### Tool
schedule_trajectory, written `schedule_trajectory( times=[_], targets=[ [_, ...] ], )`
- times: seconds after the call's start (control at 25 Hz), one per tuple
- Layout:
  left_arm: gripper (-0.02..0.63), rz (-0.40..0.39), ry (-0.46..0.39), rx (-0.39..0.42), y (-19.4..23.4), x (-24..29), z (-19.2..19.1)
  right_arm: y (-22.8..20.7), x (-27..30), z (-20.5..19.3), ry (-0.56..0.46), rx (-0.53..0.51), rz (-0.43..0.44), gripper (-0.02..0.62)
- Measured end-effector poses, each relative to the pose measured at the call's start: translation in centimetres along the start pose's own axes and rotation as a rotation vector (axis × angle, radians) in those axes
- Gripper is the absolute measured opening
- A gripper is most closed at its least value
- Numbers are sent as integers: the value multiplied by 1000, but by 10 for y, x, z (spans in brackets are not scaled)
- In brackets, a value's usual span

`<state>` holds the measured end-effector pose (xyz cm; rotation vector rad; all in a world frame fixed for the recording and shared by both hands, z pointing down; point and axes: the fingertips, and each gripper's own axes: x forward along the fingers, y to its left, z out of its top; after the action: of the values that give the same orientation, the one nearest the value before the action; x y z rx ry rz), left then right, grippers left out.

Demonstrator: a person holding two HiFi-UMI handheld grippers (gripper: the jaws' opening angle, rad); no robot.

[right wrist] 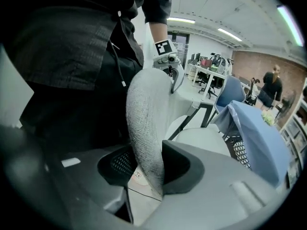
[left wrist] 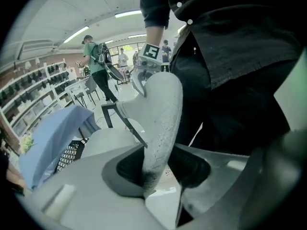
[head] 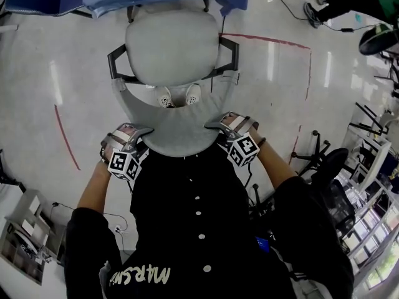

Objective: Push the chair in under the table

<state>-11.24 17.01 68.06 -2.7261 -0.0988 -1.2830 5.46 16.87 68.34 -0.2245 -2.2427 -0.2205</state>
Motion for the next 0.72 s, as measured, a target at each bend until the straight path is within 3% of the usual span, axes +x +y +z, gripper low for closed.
schedule_trajectory(
  times=[0.16,0.32,0.72],
  targets=[
    [130,1,-11,28,-2,0,1,0,0,1,-14,-11,2,147],
    [126,-20,-19,42,-3,2,2,1,0,2,-37,23,57,147],
    [111,-39,-16,90,-3,1,4,2,0,3,-35,-49,82,124]
  ],
)
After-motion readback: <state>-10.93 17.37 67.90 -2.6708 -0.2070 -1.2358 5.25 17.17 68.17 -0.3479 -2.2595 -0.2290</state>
